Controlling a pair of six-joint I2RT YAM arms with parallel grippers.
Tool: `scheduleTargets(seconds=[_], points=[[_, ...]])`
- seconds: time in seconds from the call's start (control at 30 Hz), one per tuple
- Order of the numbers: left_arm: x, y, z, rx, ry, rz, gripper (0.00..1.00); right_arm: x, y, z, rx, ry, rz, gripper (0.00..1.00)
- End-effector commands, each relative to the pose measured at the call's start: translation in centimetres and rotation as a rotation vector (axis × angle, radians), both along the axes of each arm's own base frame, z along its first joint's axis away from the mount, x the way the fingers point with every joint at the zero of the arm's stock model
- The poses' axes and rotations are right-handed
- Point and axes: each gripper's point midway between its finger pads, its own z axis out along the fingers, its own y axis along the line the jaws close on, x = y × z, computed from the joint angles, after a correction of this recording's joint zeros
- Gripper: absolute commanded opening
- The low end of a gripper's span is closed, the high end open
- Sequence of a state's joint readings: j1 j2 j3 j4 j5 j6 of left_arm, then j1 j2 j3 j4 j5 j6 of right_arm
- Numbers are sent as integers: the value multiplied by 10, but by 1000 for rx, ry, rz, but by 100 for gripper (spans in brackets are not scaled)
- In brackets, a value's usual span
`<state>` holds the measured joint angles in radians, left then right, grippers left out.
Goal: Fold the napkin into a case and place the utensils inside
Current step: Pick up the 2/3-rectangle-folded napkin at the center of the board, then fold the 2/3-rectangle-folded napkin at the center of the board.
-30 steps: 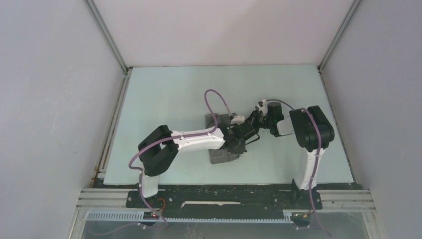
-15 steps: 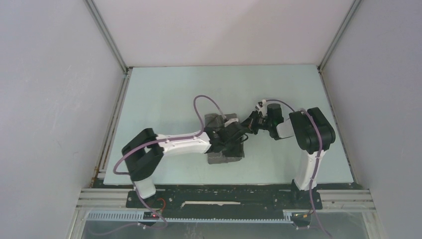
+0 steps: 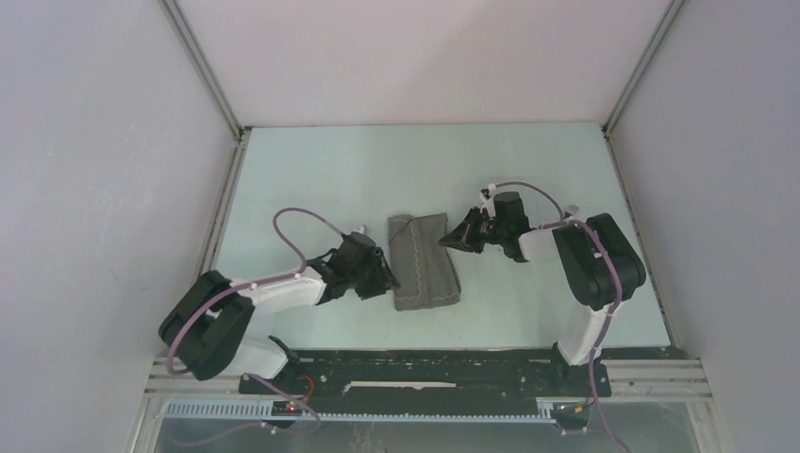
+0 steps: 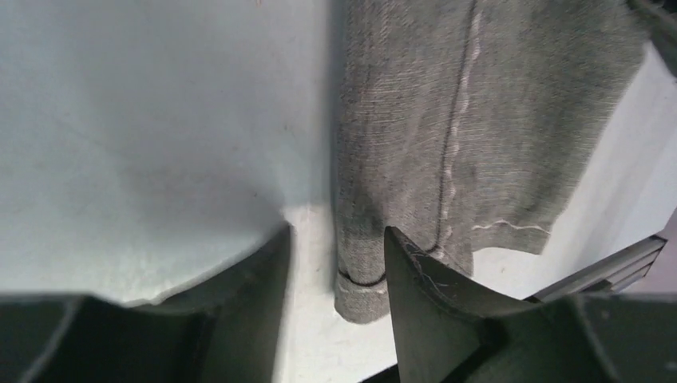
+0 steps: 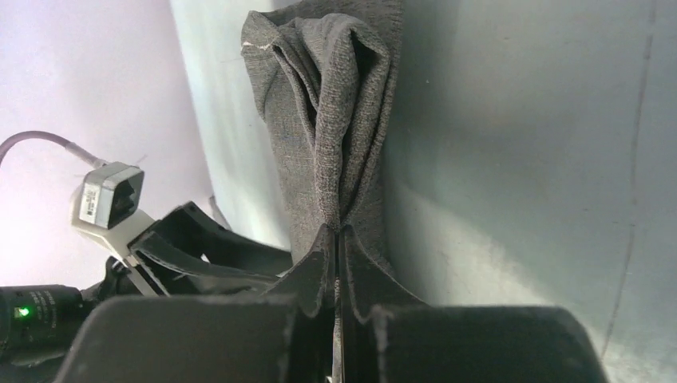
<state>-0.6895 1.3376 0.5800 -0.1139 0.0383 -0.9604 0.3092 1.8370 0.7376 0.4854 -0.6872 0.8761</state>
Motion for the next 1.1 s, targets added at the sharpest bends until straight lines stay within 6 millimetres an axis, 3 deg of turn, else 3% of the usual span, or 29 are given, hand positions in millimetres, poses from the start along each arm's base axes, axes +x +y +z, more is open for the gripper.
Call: scheduleTargets(seconds=[0.0,0.1,0.2,0.57,0.7,0.9,1.07], points=[[14,-28,3,-120,-48,-34,49,7,7,11,-147,-47,-35,0],[12,-30,-13,-105,-10,-39,42,6,12,13,-229,-48,-61,0],[9,-31,-23,-97,14,-51,41,4,17,17,-296,-29,-88,0],[2,-35,-38,-118,43,-87,38,-10,60,23,-458,3,-145,0],[1,-35,-45,-122,55,-91,37,-10,76,19,-456,49,-191,0],[1,-29,-47,-131,48,-86,36,-10,82,12,-430,126,-287,0],[-1,-29,-49,-147,45,-95,35,-7,108,23,-303,124,-299,0]])
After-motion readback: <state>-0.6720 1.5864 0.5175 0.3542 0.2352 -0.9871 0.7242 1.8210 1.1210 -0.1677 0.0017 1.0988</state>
